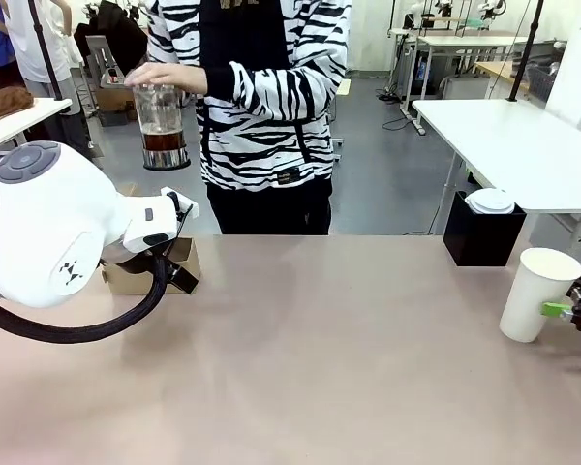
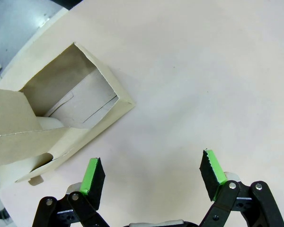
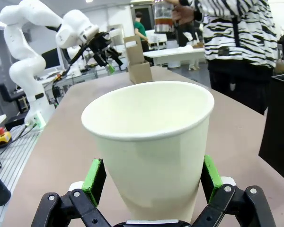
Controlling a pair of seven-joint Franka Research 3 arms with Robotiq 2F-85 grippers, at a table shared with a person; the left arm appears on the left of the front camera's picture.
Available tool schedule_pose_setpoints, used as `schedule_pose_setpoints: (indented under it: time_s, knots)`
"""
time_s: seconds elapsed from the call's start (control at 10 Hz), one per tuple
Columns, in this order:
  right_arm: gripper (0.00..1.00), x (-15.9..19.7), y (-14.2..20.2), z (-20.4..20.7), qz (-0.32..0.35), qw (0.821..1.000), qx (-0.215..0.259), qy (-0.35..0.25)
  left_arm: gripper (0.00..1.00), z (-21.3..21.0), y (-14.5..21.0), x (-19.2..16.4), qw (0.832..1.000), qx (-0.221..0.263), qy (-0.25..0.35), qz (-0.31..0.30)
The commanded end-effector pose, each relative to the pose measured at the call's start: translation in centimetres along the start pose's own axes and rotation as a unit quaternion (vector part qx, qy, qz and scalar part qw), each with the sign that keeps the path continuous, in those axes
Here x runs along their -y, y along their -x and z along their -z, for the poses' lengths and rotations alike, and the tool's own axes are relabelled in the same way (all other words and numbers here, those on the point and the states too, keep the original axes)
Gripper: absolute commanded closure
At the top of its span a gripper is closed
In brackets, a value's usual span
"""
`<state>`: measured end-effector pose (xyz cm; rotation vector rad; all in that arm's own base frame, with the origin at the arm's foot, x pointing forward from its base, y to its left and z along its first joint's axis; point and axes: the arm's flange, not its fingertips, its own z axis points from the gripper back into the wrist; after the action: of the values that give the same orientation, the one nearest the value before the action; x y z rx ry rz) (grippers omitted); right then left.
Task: Pour a drink into a cup and package it in a carrier.
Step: Pick up the 600 ml Paper Cup and place it in the middle top area of the table.
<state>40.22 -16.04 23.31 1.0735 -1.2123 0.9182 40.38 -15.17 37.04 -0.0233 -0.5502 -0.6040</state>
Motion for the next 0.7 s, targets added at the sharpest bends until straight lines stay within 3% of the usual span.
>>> schedule_pose_setpoints:
  time_s: [0.0, 0.6]
  knots:
    - [0.00, -0.1, -0.2, 1.4, -0.004, 1.000, -0.002, 0.012, 0.00, 0.0, 0.0, 0.0, 1.000, 0.000, 0.001, 0.000]
    - [0.00, 0.1, -0.4, 3.8, -0.002, 1.000, 0.006, -0.006, 0.00, 0.0, 0.0, 0.0, 1.000, 0.000, 0.001, 0.000]
